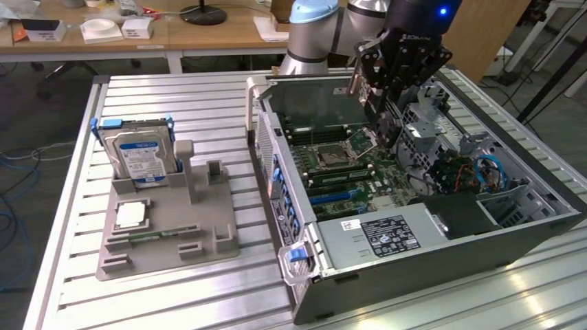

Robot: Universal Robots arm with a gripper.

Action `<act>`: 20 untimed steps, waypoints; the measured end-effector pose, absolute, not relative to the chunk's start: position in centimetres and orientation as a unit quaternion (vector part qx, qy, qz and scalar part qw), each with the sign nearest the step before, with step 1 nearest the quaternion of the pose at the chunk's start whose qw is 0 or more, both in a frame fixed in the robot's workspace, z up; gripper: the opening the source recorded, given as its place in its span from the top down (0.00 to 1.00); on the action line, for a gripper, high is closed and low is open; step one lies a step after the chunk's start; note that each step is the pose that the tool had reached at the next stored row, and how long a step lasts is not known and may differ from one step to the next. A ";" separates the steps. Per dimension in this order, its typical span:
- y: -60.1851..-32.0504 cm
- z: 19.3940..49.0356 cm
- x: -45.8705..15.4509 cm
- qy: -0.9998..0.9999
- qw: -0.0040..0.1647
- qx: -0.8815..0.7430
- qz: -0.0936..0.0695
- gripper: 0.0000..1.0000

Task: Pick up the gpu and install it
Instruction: 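Pick up the gpu and move the gpu toward the slot, then insert the gpu into the slot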

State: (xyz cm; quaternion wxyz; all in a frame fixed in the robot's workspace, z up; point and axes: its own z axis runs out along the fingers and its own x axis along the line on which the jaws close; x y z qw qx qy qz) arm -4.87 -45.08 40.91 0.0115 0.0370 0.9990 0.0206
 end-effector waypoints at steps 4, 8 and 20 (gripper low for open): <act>-45.1 40.9 -4.9 0.999 0.011 0.037 0.021 0.74; -45.1 40.9 -4.9 0.999 0.011 0.037 0.021 0.74; -45.1 40.9 -4.8 0.999 0.012 0.037 0.021 0.74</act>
